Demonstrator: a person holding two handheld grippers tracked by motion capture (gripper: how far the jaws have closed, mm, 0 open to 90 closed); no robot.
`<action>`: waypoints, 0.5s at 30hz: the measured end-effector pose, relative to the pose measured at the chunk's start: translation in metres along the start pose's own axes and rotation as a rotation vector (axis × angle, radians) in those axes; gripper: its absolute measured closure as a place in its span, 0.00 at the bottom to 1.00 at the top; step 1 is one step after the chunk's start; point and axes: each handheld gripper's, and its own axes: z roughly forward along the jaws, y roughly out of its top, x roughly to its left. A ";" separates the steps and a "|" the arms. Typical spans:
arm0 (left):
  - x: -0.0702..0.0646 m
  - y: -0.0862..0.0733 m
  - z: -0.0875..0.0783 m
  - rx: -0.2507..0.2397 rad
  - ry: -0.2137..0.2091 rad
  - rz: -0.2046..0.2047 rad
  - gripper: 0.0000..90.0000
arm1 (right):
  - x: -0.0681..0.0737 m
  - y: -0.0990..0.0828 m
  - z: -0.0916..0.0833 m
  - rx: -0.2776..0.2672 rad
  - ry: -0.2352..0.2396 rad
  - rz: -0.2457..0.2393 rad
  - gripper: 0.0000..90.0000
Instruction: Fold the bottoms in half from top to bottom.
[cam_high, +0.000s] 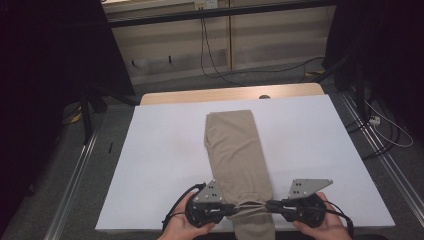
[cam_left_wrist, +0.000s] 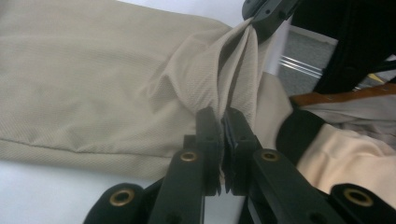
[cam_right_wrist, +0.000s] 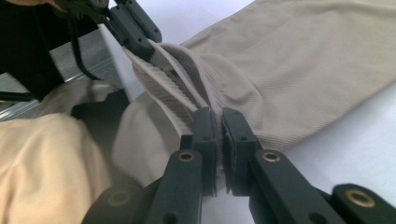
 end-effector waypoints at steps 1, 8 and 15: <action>-0.003 -0.002 0.000 -0.003 -0.008 0.001 0.96 | 0.003 -0.002 -0.001 -0.001 0.008 0.002 0.95; -0.021 -0.010 0.003 0.039 -0.053 0.016 0.96 | 0.020 -0.013 -0.004 0.037 0.026 -0.013 0.94; -0.031 -0.016 0.009 0.106 -0.102 0.012 0.83 | 0.031 -0.023 -0.005 0.074 0.062 0.005 0.83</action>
